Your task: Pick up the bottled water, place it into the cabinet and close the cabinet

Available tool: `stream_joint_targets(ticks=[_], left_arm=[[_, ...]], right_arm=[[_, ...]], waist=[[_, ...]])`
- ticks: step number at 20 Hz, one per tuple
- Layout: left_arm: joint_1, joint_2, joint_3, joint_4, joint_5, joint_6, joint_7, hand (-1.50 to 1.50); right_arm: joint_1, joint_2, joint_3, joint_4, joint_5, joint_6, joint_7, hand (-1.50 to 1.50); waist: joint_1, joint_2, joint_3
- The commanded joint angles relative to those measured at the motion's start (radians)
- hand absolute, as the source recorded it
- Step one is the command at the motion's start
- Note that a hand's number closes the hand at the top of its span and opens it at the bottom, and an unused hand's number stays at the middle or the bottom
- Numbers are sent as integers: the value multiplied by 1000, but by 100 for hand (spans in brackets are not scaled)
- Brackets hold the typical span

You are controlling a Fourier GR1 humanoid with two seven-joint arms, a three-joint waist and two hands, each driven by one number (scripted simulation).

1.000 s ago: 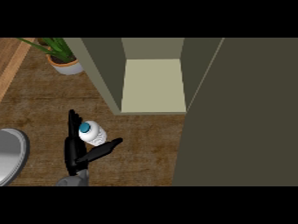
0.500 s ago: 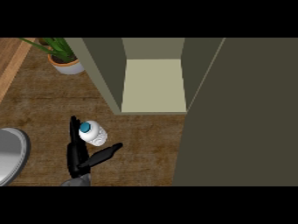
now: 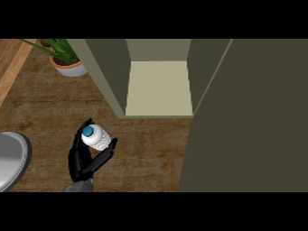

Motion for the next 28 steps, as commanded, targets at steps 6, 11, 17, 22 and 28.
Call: stream_joint_targets(ticks=[6,11,17,22,28], left_arm=[[-86,-2,-29,85,121,-35,-64,150],[-116,-2,0,131,134,-119,-111,150],[18,73,-77,-19,96,-248,-13,150],[134,41,-155,-120,20,-257,-99,150],[187,100,-202,-397,7,-203,119,150]], right_arm=[[-4,2,39,-87,116,-11,54,-150],[32,-41,-17,-105,62,-1,40,-150],[24,-44,36,-87,97,-24,14,-150],[16,-50,6,-80,65,-13,4,-150],[64,-57,2,-67,44,-10,-41,-150]], waist=[[-3,0,0],[-3,1,0],[6,-3,0],[8,-2,1],[7,-2,2]])
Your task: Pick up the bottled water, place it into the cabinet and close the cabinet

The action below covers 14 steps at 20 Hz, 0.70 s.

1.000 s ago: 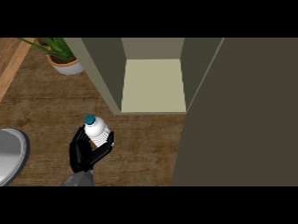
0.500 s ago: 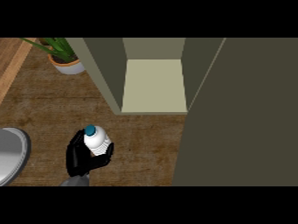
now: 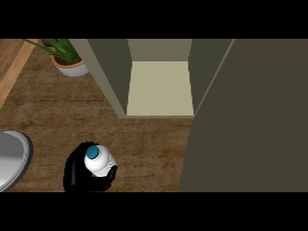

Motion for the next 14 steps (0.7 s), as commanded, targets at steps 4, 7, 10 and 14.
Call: stream_joint_targets(ticks=[4,7,10,14], left_arm=[[85,10,-52,-211,4,-15,139,150],[117,-4,-89,-385,5,73,258,150],[58,-37,-97,-377,-37,136,280,150],[60,-33,-118,-470,-89,184,320,150]], right_arm=[[51,1,87,-77,112,-16,10,-150],[53,-24,62,-89,96,-20,10,-150],[103,-26,129,-98,137,-50,-16,-150],[-14,-7,-12,-37,27,1,24,-150]], waist=[[-2,0,0],[-1,-1,0],[-8,-1,0],[1,2,0]])
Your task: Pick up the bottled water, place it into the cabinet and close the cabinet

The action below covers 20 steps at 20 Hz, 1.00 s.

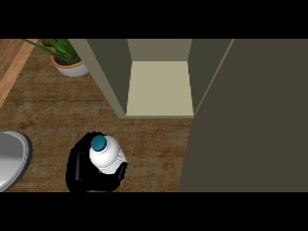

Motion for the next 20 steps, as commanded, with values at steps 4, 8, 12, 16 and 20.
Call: stream_joint_targets(ticks=[4,8,12,16,20], left_arm=[[-79,-22,-42,-153,-84,125,152,150],[-190,-49,-60,-89,-90,187,185,150],[-293,-50,-106,-46,-86,300,239,150],[-361,-50,-99,-40,-92,329,252,150],[-419,-51,-100,12,-113,392,236,150]], right_arm=[[13,-19,-20,-105,19,22,46,-150],[46,-9,71,-86,102,-5,11,-150],[40,-30,39,-119,75,-1,39,-150],[22,-32,-13,-127,32,12,31,-150],[90,-44,55,-105,81,-9,-26,-150]], waist=[[-1,1,0],[-9,1,0],[-13,2,0],[-9,2,0],[-10,1,0]])
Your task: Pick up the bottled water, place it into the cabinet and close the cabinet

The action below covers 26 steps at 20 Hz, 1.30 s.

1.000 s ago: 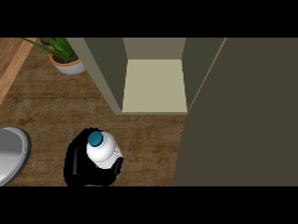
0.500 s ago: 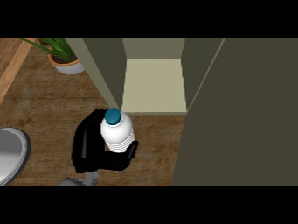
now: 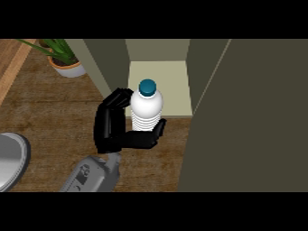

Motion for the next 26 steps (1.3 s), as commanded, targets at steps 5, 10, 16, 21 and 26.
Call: stream_joint_targets(ticks=[5,10,16,21,26], left_arm=[[-220,16,97,194,-34,40,45,150],[-344,-2,112,319,-41,87,68,150],[-505,0,184,562,-65,64,67,150],[-570,6,230,738,-65,78,-18,150],[-582,-2,209,818,-67,128,-55,150]], right_arm=[[101,-67,36,-102,45,22,-50,-150],[-5,-36,-70,-139,1,10,96,-150],[-29,-23,-68,-82,-32,22,60,-150],[45,-46,8,-107,12,9,10,-150],[35,-26,23,-81,12,2,-11,-150]], waist=[[-4,0,0],[1,3,0],[-3,6,0],[-17,6,0],[-10,3,0]])
